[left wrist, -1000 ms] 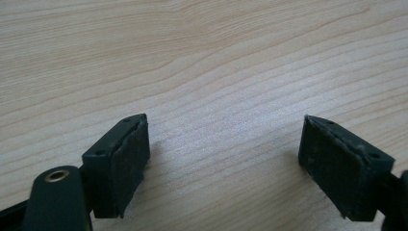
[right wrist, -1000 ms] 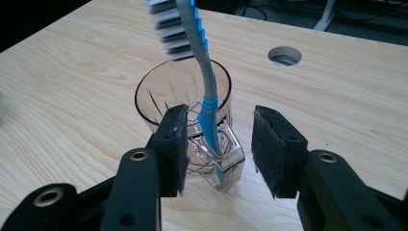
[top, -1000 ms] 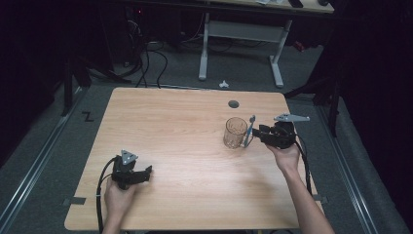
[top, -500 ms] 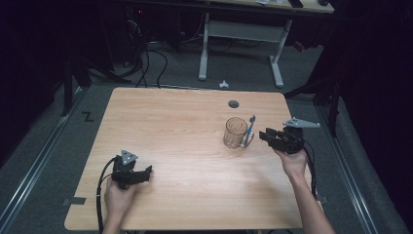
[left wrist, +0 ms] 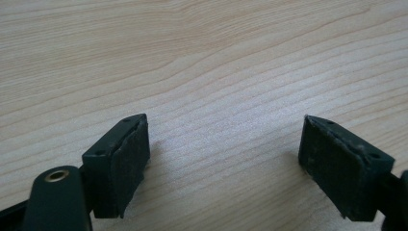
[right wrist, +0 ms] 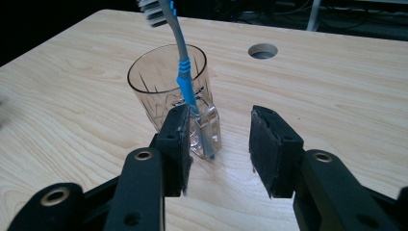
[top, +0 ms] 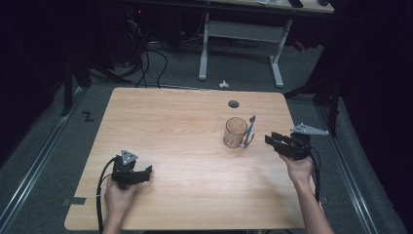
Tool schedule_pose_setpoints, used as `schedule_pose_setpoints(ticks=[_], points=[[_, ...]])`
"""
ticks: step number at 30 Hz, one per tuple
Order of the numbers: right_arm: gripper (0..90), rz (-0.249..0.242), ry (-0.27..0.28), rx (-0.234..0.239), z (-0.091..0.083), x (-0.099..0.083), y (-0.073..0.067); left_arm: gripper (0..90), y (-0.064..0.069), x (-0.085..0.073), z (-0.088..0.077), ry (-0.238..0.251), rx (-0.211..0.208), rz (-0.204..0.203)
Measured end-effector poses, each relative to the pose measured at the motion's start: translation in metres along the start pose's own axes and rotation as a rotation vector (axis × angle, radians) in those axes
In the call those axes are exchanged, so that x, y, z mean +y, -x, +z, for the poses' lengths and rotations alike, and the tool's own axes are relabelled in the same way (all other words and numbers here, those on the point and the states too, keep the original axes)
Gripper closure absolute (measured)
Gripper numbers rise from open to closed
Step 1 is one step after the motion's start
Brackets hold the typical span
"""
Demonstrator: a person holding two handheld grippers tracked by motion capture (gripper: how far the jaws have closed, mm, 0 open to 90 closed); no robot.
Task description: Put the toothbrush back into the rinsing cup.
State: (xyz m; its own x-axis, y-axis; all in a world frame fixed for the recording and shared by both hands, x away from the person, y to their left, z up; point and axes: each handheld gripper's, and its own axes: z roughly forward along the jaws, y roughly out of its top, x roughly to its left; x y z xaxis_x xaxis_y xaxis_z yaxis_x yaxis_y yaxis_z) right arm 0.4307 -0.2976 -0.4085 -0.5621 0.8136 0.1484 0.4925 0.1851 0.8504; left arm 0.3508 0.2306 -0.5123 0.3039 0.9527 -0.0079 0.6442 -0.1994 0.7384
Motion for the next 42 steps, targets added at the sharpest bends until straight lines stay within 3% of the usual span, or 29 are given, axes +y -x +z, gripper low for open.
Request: schedule_pose_setpoints(ticks=[19,42], points=[[59.0,0.039,0.047,-0.022,-0.017,-0.024,0.004,18.8,0.0,0.0,0.0,0.0,0.0,0.0],[58.4,0.044,0.032,-0.064,-0.021,-0.048,0.004,18.8,0.0,0.0,0.0,0.0,0.0,0.0]])
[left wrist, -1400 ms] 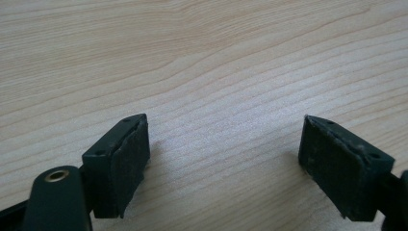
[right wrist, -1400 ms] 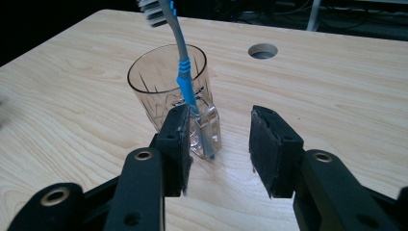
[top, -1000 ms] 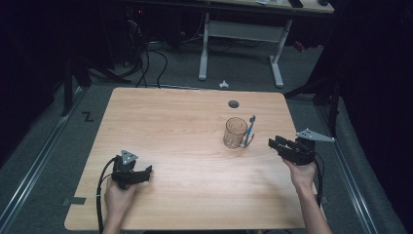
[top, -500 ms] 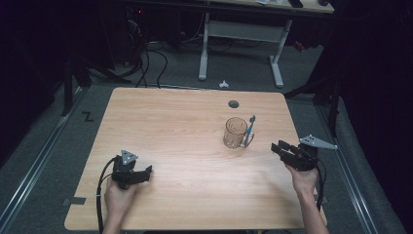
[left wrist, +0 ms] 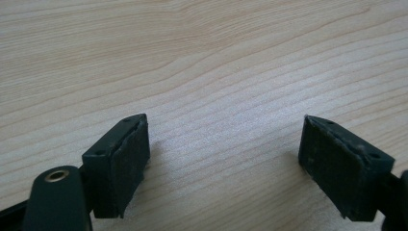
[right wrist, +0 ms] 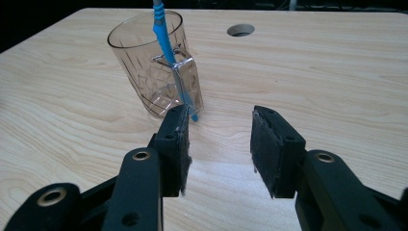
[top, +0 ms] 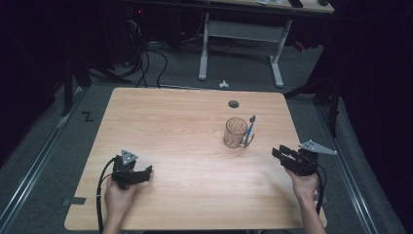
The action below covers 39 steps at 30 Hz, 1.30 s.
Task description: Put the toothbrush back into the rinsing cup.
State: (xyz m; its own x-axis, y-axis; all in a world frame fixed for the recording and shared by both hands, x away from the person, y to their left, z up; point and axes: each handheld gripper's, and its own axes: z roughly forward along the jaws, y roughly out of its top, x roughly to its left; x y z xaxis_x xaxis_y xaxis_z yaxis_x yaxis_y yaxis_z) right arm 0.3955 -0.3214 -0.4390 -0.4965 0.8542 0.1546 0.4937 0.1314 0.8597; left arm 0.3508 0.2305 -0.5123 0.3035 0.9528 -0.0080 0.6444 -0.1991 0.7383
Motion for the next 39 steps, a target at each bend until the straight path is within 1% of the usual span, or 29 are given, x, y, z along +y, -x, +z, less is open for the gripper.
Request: schedule_pose_setpoints(ticks=[3,13,17,18,19,23,25,30,35,39], points=[[58.4,-0.003,0.003,-0.002,0.001,-0.001,-0.001,18.8,0.0,0.0,0.0,0.0,0.0,0.0],[58.4,0.0,-0.022,-0.01,0.007,-0.012,-0.002,18.7,0.0,0.0,0.0,0.0,0.0,0.0],[58.5,-0.025,-0.037,-0.027,0.012,-0.014,-0.006,18.8,0.0,0.0,0.0,0.0,0.0,0.0],[58.5,-0.025,-0.037,-0.027,0.012,-0.014,-0.006,18.8,0.0,0.0,0.0,0.0,0.0,0.0],[58.5,-0.042,-0.046,-0.036,0.016,-0.017,-0.008,18.8,0.0,0.0,0.0,0.0,0.0,0.0],[58.5,-0.039,-0.069,-0.04,0.023,-0.023,-0.009,18.8,0.0,0.0,0.0,0.0,0.0,0.0],[58.5,-0.03,-0.071,-0.041,0.025,-0.025,-0.009,18.8,0.0,0.0,0.0,0.0,0.0,0.0],[58.6,-0.038,-0.094,-0.046,0.032,-0.028,-0.009,18.8,0.0,0.0,0.0,0.0,0.0,0.0],[58.6,-0.047,-0.101,-0.046,0.037,-0.029,-0.01,18.8,0.0,0.0,0.0,0.0,0.0,0.0],[58.5,-0.052,-0.119,-0.048,0.044,-0.032,-0.012,18.8,0.0,0.0,0.0,0.0,0.0,0.0]])
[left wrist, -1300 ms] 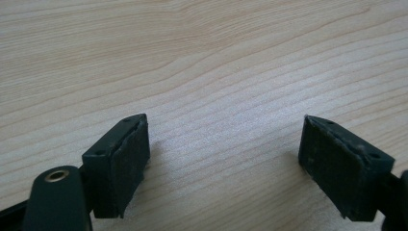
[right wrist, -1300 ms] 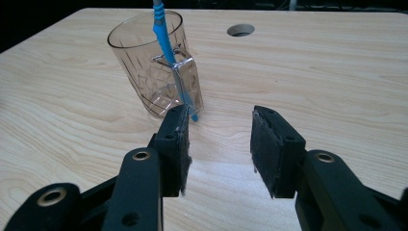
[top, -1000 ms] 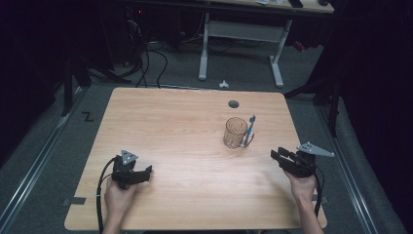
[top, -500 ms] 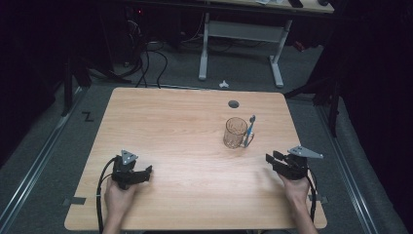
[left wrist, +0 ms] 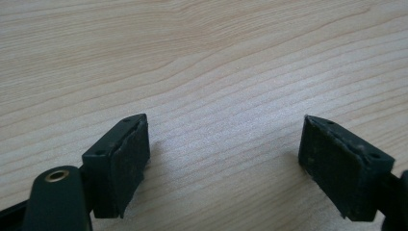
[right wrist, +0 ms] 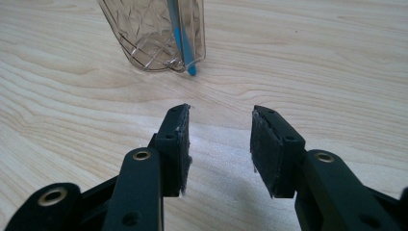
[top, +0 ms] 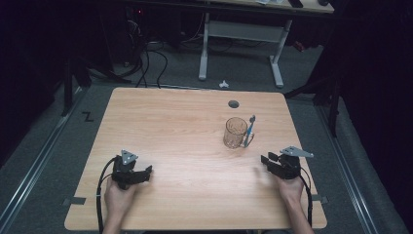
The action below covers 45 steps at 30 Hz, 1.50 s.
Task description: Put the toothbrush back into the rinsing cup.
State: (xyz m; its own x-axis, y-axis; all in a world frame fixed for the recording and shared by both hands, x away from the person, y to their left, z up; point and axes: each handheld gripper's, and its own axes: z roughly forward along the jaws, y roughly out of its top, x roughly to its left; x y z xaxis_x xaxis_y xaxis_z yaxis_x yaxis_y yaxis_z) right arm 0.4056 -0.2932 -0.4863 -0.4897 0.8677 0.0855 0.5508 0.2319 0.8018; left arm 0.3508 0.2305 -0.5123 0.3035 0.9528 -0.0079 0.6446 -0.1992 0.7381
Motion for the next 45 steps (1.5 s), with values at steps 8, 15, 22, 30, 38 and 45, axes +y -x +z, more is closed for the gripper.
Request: schedule_pose_setpoints(ticks=[8,15,22,30,38,45], points=[[57.6,-0.011,-0.019,-0.013,0.007,-0.002,-0.002,18.8,0.0,0.0,0.0,0.0,0.0,0.0],[56.9,-0.031,-0.044,-0.027,0.012,-0.004,-0.004,18.8,0.0,0.0,0.0,0.0,0.0,0.0],[56.3,-0.043,-0.069,-0.03,0.016,-0.005,-0.005,18.8,0.0,0.0,0.0,0.0,0.0,0.0],[54.7,-0.084,-0.097,-0.047,0.022,-0.008,-0.01,18.8,0.0,0.0,0.0,0.0,0.0,0.0],[41.7,-0.098,-0.109,-0.051,0.024,-0.007,-0.01,18.8,0.0,0.0,0.0,0.0,0.0,0.0],[40.2,-0.095,-0.11,-0.054,0.024,-0.007,-0.01,18.8,0.0,0.0,0.0,0.0,0.0,0.0]])
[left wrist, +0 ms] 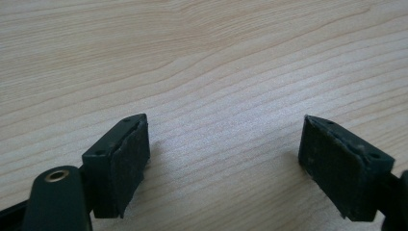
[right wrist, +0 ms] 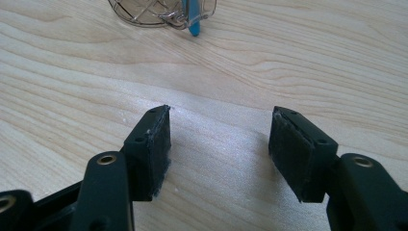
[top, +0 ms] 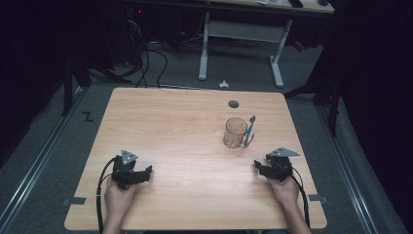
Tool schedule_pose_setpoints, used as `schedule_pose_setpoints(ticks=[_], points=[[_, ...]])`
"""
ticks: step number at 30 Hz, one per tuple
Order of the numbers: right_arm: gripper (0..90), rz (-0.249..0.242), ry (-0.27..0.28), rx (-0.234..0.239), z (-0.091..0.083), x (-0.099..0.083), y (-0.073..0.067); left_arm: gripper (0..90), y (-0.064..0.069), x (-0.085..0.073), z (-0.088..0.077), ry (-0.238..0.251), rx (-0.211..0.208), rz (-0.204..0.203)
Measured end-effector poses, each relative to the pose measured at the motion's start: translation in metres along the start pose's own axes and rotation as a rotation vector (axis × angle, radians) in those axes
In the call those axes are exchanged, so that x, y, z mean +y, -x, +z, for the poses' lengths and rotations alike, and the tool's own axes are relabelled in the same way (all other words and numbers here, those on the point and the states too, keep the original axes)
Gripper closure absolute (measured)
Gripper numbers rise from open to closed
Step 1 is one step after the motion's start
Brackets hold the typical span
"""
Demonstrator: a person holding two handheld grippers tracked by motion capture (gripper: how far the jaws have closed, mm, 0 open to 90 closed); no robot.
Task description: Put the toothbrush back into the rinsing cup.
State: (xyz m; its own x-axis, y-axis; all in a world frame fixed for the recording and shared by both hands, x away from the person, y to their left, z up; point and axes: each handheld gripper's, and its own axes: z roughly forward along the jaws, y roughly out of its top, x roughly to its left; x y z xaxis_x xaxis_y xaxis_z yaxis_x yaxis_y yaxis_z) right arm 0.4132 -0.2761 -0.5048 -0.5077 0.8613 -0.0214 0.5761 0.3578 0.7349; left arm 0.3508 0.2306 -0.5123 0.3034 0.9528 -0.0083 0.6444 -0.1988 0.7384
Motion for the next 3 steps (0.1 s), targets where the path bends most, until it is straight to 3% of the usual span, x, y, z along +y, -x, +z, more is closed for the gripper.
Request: schedule_pose_setpoints(ticks=[3], points=[[40.1,0.0,-0.001,0.0,0.0,0.0,-0.0001,18.8,0.0,0.0,0.0,0.0,0.0,0.0]])
